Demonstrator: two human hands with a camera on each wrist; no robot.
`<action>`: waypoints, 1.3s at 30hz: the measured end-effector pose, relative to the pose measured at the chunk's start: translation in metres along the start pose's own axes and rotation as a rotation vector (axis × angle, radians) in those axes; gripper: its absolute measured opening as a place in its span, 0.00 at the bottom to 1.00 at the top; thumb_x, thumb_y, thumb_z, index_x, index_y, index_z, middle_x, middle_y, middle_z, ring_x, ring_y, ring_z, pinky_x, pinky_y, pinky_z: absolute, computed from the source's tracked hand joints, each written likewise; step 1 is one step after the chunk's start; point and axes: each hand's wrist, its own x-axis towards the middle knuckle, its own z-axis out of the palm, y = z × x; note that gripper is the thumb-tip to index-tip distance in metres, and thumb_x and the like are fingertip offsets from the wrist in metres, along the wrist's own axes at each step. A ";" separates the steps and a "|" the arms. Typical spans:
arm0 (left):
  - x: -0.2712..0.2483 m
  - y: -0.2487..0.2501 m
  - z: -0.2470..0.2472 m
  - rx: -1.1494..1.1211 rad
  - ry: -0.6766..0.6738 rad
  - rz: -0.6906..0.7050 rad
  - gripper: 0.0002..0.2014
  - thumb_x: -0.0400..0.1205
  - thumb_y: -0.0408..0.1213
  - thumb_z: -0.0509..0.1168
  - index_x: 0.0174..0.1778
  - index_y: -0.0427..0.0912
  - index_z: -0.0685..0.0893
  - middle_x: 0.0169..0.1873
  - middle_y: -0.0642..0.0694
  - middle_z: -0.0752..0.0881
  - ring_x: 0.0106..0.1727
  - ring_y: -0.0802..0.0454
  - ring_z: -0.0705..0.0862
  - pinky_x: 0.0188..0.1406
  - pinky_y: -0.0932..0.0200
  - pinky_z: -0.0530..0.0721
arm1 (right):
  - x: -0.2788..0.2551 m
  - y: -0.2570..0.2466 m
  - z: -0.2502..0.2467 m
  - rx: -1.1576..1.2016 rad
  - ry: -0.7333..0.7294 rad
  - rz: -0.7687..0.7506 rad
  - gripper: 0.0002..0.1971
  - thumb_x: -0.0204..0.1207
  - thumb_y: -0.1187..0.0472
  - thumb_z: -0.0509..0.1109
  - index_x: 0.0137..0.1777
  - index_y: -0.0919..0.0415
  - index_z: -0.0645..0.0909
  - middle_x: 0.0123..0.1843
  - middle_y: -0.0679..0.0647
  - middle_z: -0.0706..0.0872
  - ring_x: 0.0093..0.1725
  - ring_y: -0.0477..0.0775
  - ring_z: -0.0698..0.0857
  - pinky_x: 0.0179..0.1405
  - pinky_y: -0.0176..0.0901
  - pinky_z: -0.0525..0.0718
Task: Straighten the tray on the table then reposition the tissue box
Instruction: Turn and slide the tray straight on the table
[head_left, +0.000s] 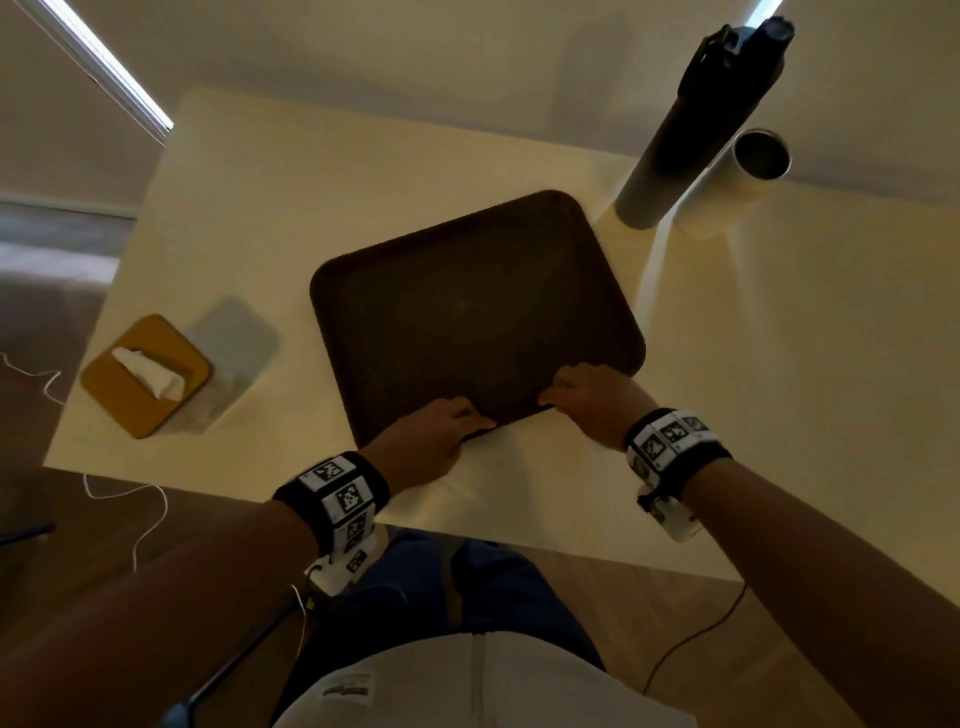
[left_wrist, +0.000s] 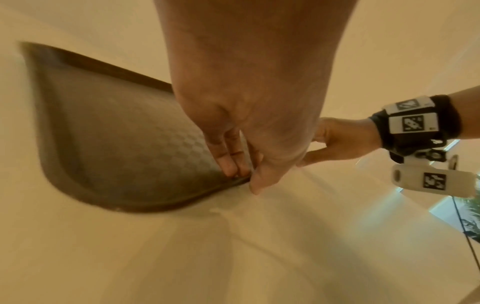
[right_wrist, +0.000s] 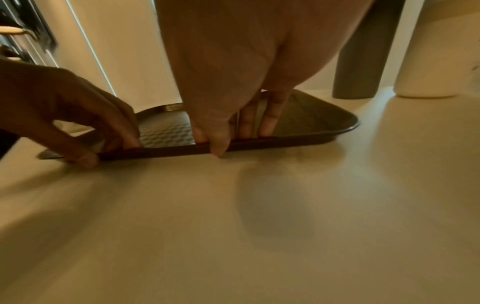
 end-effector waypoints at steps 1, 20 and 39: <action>-0.006 -0.010 -0.005 0.030 0.002 -0.003 0.25 0.85 0.30 0.61 0.79 0.52 0.75 0.69 0.46 0.77 0.65 0.47 0.77 0.62 0.47 0.82 | 0.002 -0.011 0.005 0.020 0.019 0.011 0.19 0.78 0.69 0.69 0.67 0.54 0.83 0.57 0.59 0.84 0.49 0.62 0.84 0.43 0.52 0.79; -0.057 -0.114 -0.069 0.169 0.217 -0.523 0.64 0.64 0.81 0.62 0.86 0.40 0.49 0.83 0.36 0.56 0.81 0.31 0.58 0.78 0.35 0.62 | -0.006 -0.076 0.008 0.454 0.163 1.007 0.58 0.59 0.29 0.78 0.83 0.57 0.57 0.81 0.63 0.62 0.77 0.70 0.66 0.74 0.67 0.71; -0.044 -0.128 -0.085 0.156 0.230 -0.621 0.63 0.62 0.76 0.71 0.84 0.38 0.56 0.76 0.33 0.69 0.76 0.32 0.69 0.73 0.35 0.71 | -0.008 -0.043 0.017 0.577 0.191 0.982 0.56 0.59 0.33 0.81 0.83 0.55 0.60 0.71 0.65 0.71 0.70 0.70 0.73 0.68 0.65 0.77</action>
